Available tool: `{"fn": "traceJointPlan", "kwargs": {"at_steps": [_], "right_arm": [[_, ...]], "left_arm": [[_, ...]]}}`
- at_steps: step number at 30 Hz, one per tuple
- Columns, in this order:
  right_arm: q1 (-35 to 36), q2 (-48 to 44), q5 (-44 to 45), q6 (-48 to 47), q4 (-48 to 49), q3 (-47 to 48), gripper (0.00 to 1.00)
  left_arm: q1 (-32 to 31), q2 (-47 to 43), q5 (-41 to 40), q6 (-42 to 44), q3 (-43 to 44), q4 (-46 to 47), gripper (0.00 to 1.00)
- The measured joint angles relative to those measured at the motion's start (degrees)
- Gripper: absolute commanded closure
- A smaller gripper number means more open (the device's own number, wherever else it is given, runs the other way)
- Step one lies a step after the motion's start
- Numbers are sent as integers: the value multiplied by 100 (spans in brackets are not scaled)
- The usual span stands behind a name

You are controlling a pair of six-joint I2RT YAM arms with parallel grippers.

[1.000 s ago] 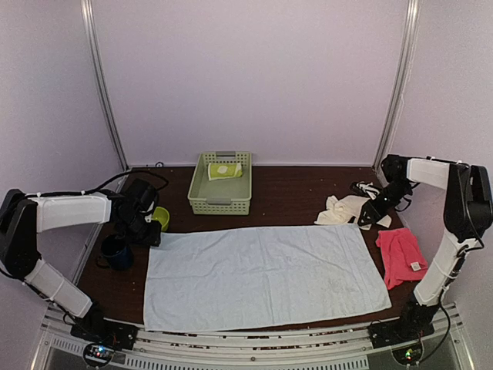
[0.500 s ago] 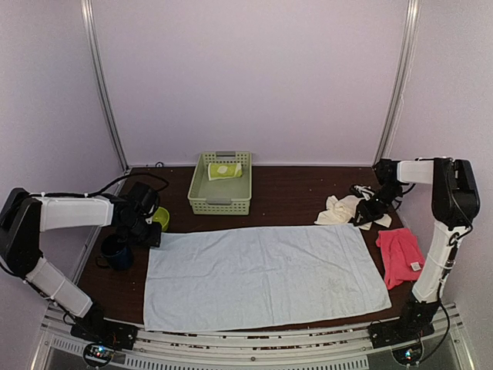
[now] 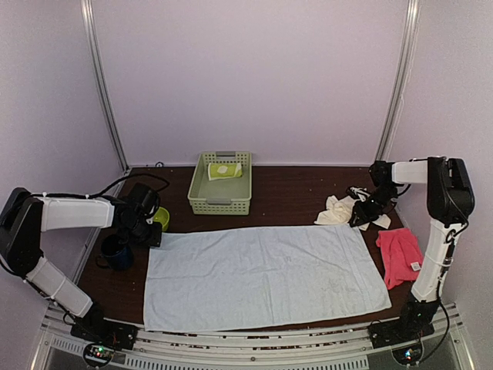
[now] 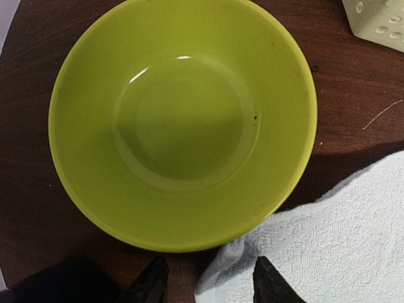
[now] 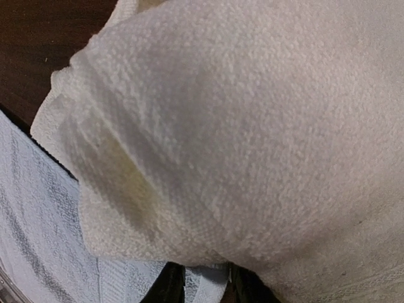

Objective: Roll the towels
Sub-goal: Pick up the towel from the center of the board.

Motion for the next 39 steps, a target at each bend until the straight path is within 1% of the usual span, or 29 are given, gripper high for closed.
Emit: {"fn": "traceJointPlan", "kwargs": {"at_steps": [3,6,10,12,19,22,24,26,27,28,29,32,35,39], "right_arm": [[15,0,-15,20,33,0,85],[17,-9,-37,33,44,0,90],[17,-87,-63,44,42,0,95],[17,-149,-92,48,37,0,97],[17,-422,-149,44,7,0,100],[17,-603,-151,39,-2,-13,100],[20,-737,-149,39,4,-26,100],[20,-831,-144,37,15,-48,100],[20,-848,-144,35,17,-52,100],[20,-848,-144,35,28,-57,100],[20,-846,-144,37,46,-76,100],[20,-844,-151,42,46,-131,100],[22,-839,-155,44,50,-131,100],[24,-837,-162,42,59,-131,100]], "left_arm": [[0,0,7,35,0,31,60],[0,-4,20,66,0,94,64],[0,-20,28,103,0,140,73],[0,-33,37,120,0,146,76],[-2,-245,63,144,-66,140,92],[0,-391,63,157,-90,136,94],[0,-483,61,170,-98,133,94],[0,-535,59,184,-98,138,89],[0,-544,59,188,-98,140,85],[-2,-544,61,192,-105,142,74],[-2,-544,61,203,-114,142,68],[0,-540,50,197,-166,155,58],[0,-503,20,184,-184,153,54],[0,-457,17,188,-208,234,54]]}}
